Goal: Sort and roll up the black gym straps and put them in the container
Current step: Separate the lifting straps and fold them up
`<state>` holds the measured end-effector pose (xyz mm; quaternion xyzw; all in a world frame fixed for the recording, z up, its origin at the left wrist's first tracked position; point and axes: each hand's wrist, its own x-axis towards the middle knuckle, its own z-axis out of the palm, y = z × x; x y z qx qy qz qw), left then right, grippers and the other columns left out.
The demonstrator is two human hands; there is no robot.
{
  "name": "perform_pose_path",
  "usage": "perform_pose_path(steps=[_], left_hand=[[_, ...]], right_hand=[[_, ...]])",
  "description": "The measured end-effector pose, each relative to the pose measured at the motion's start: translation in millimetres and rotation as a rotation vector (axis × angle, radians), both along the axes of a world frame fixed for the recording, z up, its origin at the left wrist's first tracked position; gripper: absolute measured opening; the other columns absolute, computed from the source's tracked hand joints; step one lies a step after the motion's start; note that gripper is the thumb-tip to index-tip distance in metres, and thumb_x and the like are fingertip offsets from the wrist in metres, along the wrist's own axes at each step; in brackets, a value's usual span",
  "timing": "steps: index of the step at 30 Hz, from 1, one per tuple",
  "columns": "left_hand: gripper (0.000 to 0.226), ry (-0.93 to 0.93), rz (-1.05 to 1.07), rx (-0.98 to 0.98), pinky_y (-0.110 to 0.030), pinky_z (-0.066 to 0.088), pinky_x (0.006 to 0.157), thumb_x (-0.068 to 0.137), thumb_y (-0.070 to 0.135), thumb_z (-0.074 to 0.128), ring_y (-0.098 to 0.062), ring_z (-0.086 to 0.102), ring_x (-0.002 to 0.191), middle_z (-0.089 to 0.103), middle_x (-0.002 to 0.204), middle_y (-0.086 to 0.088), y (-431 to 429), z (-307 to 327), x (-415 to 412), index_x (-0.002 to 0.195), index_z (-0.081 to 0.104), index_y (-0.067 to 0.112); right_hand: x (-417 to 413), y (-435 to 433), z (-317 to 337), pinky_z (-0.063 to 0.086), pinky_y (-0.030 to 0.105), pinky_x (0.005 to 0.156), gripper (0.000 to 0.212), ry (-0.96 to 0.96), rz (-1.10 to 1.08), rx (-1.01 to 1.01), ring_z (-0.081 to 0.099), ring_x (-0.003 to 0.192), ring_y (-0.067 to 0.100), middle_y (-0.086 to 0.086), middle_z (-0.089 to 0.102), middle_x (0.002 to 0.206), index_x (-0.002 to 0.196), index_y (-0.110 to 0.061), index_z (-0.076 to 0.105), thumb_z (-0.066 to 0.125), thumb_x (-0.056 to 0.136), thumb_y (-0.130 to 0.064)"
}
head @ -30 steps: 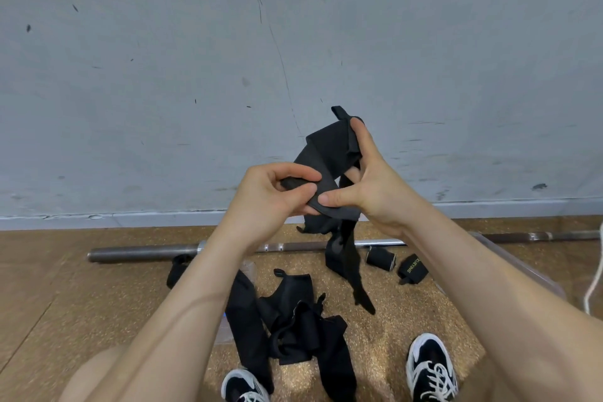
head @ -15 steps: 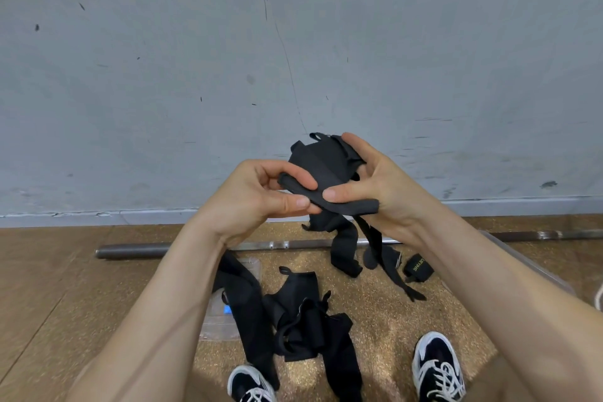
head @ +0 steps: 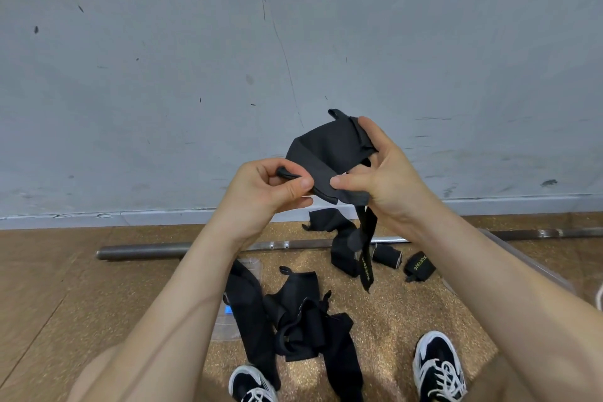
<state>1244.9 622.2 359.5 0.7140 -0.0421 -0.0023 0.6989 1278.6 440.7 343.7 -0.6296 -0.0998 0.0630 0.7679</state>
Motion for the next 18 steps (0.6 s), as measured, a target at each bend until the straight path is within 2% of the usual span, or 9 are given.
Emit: perform_pose_path(steps=[4,6,8,9,11,13,15,18], left_hand=[[0.013,-0.068,0.078,-0.053,-0.022,0.055,0.064,0.068,0.018,0.075,-0.015,0.064,0.063,0.068,0.070,-0.005,-4,-2,-1,0.077,0.070,0.010],[0.007,-0.075,0.113,-0.052,-0.021,0.054,0.061,0.075,0.014,0.076,-0.015,0.063,0.061,0.066,0.067,-0.006,-6,-2,-1,0.076,0.070,0.010],[0.011,-0.092,0.163,0.000,-0.020,0.053,0.057,0.083,0.004,0.073,-0.011,0.061,0.056,0.063,0.058,0.000,-7,-1,0,0.077,0.066,0.009],[0.013,-0.107,0.176,0.042,-0.020,0.053,0.056,0.085,0.001,0.071,-0.010,0.060,0.054,0.061,0.055,0.002,-6,0,1,0.077,0.065,0.009],[0.017,-0.140,0.187,0.134,-0.021,0.053,0.056,0.084,-0.001,0.071,-0.013,0.059,0.055,0.059,0.057,-0.003,-6,2,1,0.079,0.063,0.012],[0.021,-0.168,0.187,0.200,-0.023,0.053,0.056,0.083,-0.003,0.072,-0.019,0.058,0.058,0.058,0.065,-0.013,-6,2,0,0.081,0.060,0.014],[0.021,-0.188,0.180,0.255,-0.026,0.051,0.055,0.082,-0.002,0.074,-0.022,0.055,0.058,0.056,0.067,-0.017,-6,4,0,0.080,0.060,0.014],[0.018,-0.192,0.176,0.305,-0.027,0.052,0.054,0.081,0.005,0.078,-0.026,0.054,0.059,0.056,0.069,-0.031,-2,5,0,0.078,0.064,0.016]], right_hand=[[-2,2,4,0.055,0.044,0.096,0.114,-0.026,0.053,0.017,0.063,0.121,0.019,0.002,0.052,0.142,0.156,-0.026,0.024,0.076,0.059,0.005],[-5,4,3,0.058,0.039,0.084,0.112,-0.028,0.074,0.020,0.064,0.120,0.020,0.005,0.052,0.142,0.156,-0.028,0.024,0.074,0.061,0.007],[-8,6,2,0.055,0.029,0.068,0.108,-0.028,0.108,0.041,0.069,0.106,0.020,0.009,0.055,0.137,0.156,-0.029,0.024,0.071,0.067,0.011],[-10,7,2,0.052,0.026,0.061,0.107,-0.016,0.125,0.061,0.069,0.092,0.020,0.011,0.057,0.134,0.156,-0.029,0.023,0.071,0.071,0.015],[-14,9,2,0.046,0.022,0.051,0.100,0.019,0.136,0.098,0.063,0.071,0.017,0.016,0.059,0.130,0.156,-0.027,0.022,0.068,0.079,0.018],[-15,11,0,0.053,0.023,0.057,0.099,0.049,0.114,0.119,0.070,0.080,0.013,0.012,0.058,0.135,0.155,-0.026,0.022,0.067,0.079,0.019],[-16,13,-3,0.059,0.032,0.075,0.101,0.062,0.087,0.107,0.071,0.102,0.018,0.006,0.058,0.134,0.155,-0.026,0.024,0.070,0.077,0.019],[-15,14,-4,0.058,0.037,0.084,0.102,0.070,0.081,0.096,0.069,0.109,0.020,0.002,0.060,0.129,0.154,-0.026,0.026,0.072,0.075,0.019]])
